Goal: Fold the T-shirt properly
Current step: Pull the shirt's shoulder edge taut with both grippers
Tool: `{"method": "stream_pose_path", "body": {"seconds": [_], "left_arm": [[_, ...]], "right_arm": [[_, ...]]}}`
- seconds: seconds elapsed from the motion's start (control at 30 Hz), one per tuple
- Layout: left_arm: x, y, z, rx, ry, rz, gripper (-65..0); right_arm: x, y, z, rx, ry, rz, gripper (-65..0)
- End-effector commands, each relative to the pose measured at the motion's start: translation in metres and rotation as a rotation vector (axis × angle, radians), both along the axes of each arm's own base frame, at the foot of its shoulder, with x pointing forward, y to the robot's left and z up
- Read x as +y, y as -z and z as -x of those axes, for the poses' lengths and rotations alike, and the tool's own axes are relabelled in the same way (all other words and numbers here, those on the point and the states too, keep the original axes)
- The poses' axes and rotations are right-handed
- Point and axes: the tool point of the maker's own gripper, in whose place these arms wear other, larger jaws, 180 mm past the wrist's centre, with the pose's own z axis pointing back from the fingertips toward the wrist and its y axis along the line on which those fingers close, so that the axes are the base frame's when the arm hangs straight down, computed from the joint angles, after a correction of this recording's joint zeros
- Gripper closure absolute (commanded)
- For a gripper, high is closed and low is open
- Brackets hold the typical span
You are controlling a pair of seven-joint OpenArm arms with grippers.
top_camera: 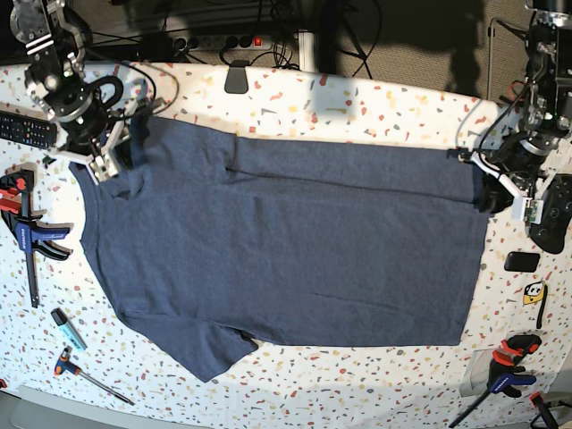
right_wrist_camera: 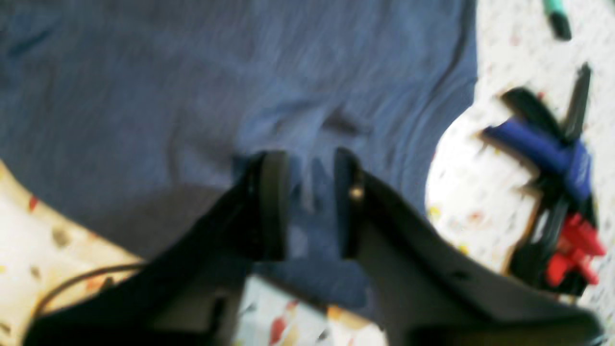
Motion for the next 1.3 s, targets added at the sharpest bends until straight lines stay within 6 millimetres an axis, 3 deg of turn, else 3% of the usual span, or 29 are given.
{"method": "stream_pose_path", "body": {"seconds": [0.0, 0.07, 0.27, 0.57, 0.73, 0.93, 1.1, 1.27], "left_arm": [[0.0, -0.014, -0.008, -0.05, -0.002, 0.007, -1.3], [-0.007, -0.012, -0.008, -0.056, -0.009, 0.033, 0.0], [-0.017, 0.0, -0.009, -0.068, -0.032, 0.06, 0.0], [0.001, 0.056, -0.005, 0.059, -0.081, 0.095, 0.0], [0.002, 0.07, 0.008, 0.103, -0.086, 0.106, 0.0], [0.006, 0.091, 0.041, 0.184, -0.088, 0.094, 0.0], [0.002, 0.101, 0.07, 0.228, -0.079, 0.091, 0.0], [-0.01, 0.096, 0.095, 0.24, -0.038, 0.09, 0.0]], "right_arm": [[-0.002, -0.012, -0.007, -0.052, 0.008, 0.0, -6.1], [-0.004, -0.011, -0.007, -0.063, 0.05, -0.008, 0.0], [-0.009, -0.009, -0.007, -0.072, 0.099, -0.011, 0.0], [-0.034, 0.02, -0.019, -0.006, 0.201, -0.029, 0.0], [-0.027, 0.042, 0.004, 0.102, 0.165, -0.036, 0.0], [-0.013, 0.056, 0.042, 0.161, 0.133, -0.021, 0.0], [-0.003, 0.057, 0.069, 0.194, 0.115, -0.019, 0.0], [-0.015, 0.049, 0.085, 0.176, 0.158, 0.016, 0.0]]}}
